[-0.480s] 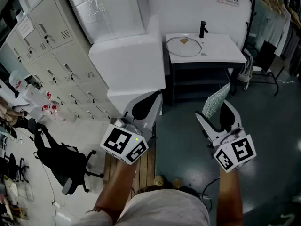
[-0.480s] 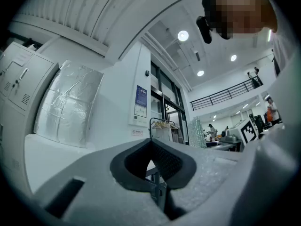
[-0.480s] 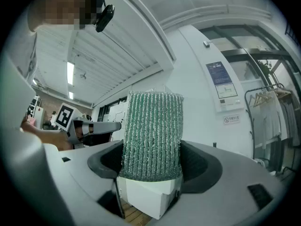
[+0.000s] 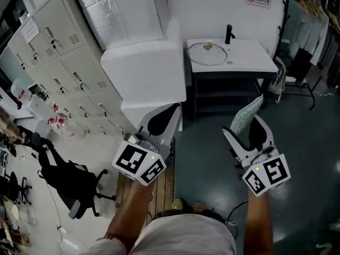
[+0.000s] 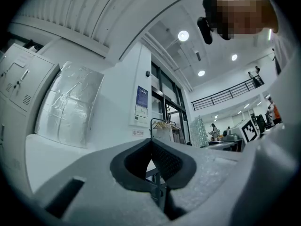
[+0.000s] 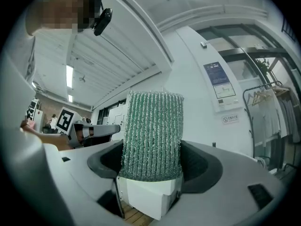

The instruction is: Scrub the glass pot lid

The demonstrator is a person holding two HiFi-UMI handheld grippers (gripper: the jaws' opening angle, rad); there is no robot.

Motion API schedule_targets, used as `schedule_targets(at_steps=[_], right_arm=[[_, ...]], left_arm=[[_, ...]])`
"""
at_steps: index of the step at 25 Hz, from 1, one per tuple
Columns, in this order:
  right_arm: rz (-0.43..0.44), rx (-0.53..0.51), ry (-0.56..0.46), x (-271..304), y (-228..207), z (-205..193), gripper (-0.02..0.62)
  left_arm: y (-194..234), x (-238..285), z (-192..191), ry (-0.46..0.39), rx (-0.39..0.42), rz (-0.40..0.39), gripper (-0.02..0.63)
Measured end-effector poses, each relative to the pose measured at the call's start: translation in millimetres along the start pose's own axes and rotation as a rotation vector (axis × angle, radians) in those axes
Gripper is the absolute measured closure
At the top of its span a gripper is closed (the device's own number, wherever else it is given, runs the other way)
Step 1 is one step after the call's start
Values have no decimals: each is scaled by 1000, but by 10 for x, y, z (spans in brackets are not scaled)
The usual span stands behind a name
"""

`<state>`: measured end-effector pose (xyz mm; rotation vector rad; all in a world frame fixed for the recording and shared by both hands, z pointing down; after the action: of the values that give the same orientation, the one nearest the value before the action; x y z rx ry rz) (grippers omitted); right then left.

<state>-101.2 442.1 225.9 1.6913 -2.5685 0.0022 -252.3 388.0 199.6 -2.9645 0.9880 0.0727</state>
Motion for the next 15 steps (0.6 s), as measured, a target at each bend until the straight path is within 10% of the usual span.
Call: schedule_targets(at_steps=[15], right_arm=[[28, -13, 4, -172, -460, -75, 247]], left_arm=[[-206, 344, -83, 11, 6, 48, 591]])
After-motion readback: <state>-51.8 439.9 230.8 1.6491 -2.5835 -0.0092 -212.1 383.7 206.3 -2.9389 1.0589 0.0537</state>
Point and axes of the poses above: the fingertips, and each gripper's own axes: x forward along the fingers, y to its left, z out of its top, the point moved 1 cm from there along -x, backward along the fingers, and after that the axes turned 10 degrees about y, right-handed, at the moved point
